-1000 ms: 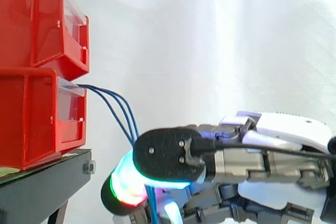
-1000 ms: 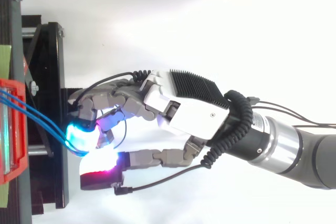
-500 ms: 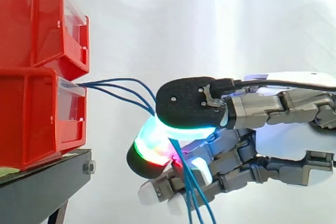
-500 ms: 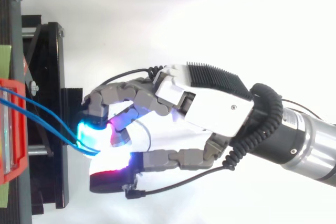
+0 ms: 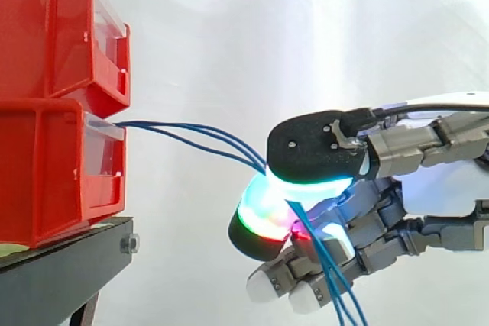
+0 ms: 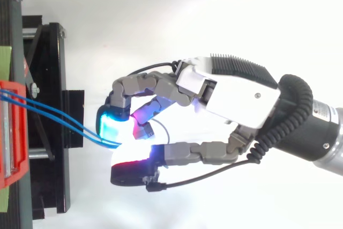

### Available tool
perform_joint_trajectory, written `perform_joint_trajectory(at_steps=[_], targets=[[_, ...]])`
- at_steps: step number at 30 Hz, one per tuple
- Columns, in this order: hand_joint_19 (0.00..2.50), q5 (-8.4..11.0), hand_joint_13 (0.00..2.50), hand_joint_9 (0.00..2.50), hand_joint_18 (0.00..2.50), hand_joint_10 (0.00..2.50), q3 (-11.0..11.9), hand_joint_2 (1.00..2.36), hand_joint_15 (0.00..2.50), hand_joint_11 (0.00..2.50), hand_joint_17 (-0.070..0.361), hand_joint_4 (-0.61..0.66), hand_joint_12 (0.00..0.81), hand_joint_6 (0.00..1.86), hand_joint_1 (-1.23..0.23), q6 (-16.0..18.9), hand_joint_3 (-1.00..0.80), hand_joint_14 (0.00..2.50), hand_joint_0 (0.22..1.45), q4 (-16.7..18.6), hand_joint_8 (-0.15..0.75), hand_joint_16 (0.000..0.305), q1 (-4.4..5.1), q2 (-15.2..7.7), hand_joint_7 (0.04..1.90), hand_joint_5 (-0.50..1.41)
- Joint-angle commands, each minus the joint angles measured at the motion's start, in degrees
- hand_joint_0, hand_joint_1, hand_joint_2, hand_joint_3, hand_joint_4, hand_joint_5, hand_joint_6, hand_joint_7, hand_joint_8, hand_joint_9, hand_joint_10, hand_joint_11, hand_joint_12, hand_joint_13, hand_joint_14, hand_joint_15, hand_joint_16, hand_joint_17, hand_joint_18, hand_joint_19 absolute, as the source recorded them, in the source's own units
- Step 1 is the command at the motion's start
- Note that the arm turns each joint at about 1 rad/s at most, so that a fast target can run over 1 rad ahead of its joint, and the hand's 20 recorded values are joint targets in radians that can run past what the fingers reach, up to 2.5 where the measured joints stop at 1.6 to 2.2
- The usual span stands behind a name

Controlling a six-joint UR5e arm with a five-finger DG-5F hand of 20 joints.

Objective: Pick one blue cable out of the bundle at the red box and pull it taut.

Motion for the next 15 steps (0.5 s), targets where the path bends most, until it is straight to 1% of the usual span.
perform_joint_trajectory(at_steps=[1,3,7,12,14,15], targets=[[0.31,0.00,0.57,0.92,0.55,0.02,0.00,1.03,0.28,1.48,0.134,0.03,0.428,0.87,-0.82,0.29,0.05,0.01,0.61,-1.67,0.319,0.059,-0.08,0.74,1.32,-0.16],[0.30,0.00,0.58,0.93,0.55,0.02,0.00,1.03,0.29,1.48,0.134,0.03,0.429,0.88,-0.82,0.64,0.05,0.01,0.61,-2.90,0.318,0.059,-0.08,1.53,1.32,-0.16],[0.30,0.09,0.59,0.93,0.56,0.01,0.00,1.03,0.30,1.50,0.134,0.03,0.427,0.89,-0.85,1.00,0.04,0.01,0.62,-3.77,0.315,0.059,-0.08,2.41,1.37,-0.16],[0.30,0.70,0.60,0.93,0.57,0.02,0.00,1.03,0.30,1.50,0.134,0.02,0.429,0.90,-0.86,1.00,0.02,0.01,0.64,-4.65,0.319,0.059,-0.08,2.85,1.39,-0.16],[0.29,0.70,0.61,0.93,0.58,0.01,0.00,1.03,0.30,1.51,0.134,0.02,0.429,0.90,-0.88,1.52,0.01,0.01,0.65,-5.36,0.322,0.059,-0.08,2.85,1.38,-0.16],[0.29,0.70,0.61,0.92,0.58,0.01,0.00,1.03,0.30,1.50,0.133,0.01,0.429,0.90,-0.89,2.31,0.00,0.01,0.65,-5.62,0.317,0.059,-0.08,2.85,1.38,-0.16]])
